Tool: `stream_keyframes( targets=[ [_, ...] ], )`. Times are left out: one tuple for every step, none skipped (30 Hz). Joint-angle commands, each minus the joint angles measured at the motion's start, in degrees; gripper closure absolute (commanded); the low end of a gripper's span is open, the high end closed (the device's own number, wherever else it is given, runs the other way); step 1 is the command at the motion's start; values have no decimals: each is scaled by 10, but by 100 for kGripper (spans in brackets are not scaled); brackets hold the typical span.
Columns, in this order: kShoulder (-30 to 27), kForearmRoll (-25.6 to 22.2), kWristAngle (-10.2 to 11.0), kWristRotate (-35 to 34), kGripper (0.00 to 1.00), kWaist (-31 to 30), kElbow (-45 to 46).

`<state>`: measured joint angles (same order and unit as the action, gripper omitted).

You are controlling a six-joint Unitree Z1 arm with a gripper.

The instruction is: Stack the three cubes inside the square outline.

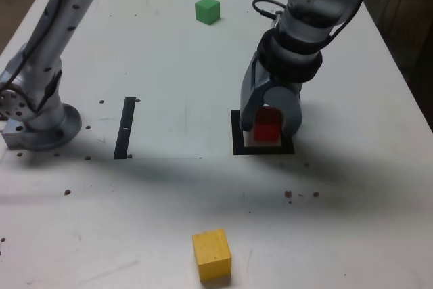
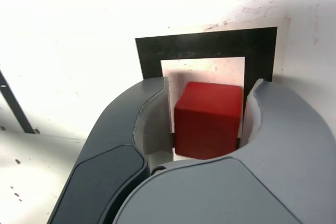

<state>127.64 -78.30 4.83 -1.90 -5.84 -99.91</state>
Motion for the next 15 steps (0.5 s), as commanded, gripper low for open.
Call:
stream_keyframes(
  targets=[
    [-4, 3, 1, 0, 6, 0, 3],
    [-6, 5, 2, -1, 4, 0, 5],
    [-8, 6, 4, -2, 2, 0, 7],
    [-10, 6, 6, -3, 1, 0, 8],
    [-12, 6, 7, -4, 1, 0, 8],
    [-15, 6, 9, -5, 0, 0, 9],
    [-18, 5, 11, -6, 0, 0, 10],
    [-21, 4, 13, -7, 0, 0, 11],
    [-25, 4, 14, -7, 0, 0, 13],
    [-31, 4, 16, -8, 0, 0, 16],
    [-37, 4, 17, -8, 0, 0, 19],
    [-45, 6, 18, -8, 0, 0, 23],
    [-54, 9, 19, -9, 0, 0, 29],
    [-65, 15, 20, -9, 0, -1, 38],
    [-78, 23, 21, -10, 0, -1, 49]
  ],
)
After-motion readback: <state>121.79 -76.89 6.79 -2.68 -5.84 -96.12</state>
